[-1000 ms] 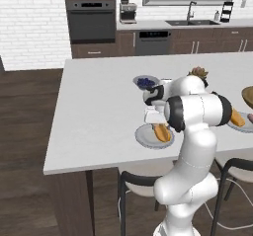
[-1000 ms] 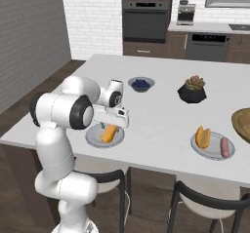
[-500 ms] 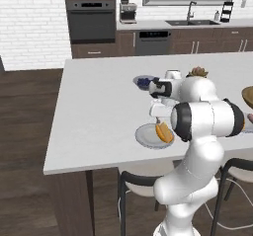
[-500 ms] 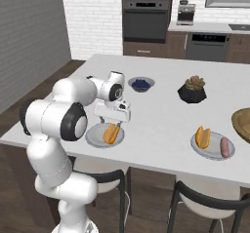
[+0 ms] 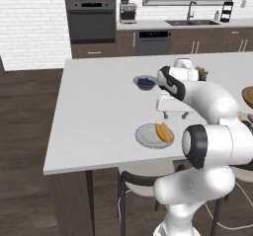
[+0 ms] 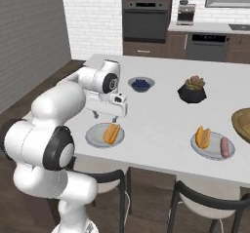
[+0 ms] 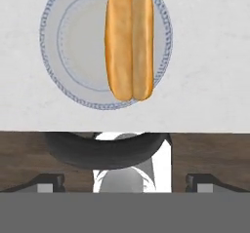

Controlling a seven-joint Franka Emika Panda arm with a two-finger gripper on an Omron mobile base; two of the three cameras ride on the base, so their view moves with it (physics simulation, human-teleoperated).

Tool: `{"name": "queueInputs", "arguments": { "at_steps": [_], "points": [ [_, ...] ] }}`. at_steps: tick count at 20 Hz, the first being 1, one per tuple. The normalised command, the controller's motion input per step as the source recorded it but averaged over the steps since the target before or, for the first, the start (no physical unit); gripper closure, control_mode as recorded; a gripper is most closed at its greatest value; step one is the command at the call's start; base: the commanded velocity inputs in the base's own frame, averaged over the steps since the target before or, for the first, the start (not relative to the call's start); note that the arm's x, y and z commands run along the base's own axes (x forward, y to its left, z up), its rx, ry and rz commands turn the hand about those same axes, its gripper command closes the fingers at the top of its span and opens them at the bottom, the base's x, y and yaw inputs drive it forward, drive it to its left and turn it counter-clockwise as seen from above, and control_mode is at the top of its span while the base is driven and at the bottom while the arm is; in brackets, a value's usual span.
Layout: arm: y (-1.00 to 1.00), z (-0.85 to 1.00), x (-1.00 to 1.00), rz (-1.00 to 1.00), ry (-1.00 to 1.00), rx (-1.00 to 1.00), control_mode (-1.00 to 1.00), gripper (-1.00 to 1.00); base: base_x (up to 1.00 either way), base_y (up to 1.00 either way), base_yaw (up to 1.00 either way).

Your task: Place one bun and one sausage from the bowl on each plate.

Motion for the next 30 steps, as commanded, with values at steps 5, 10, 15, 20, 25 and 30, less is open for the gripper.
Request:
{"name": "queueInputs", "arguments": {
  "at_steps": [5, 10, 15, 20, 25, 30],
  "points": [
    [0.18, 0.24, -0.87, 0.0, -0.14, -0.08, -1.0, -1.0, 0.0, 0.0, 0.0],
    [0.36, 0.48, -0.57, 0.0, -0.31, -0.06, -1.0, -1.0, 0.0, 0.0, 0.0],
    [0.02, 0.64, -0.21, 0.0, -0.09, 0.0, -1.0, -1.0, 0.0, 0.0, 0.0],
    [0.0, 0.36, -0.01, 0.0, 0.0, 0.0, -1.0, -1.0, 0.0, 0.0, 0.0],
    [0.0, 0.05, -0.21, 0.0, 0.0, 0.0, -1.0, -1.0, 0.0, 0.0, 0.0],
    [0.0, 0.0, -0.04, 0.0, 0.0, 0.0, 1.0, -1.0, -0.06, -0.04, 0.0]
  ]
}}
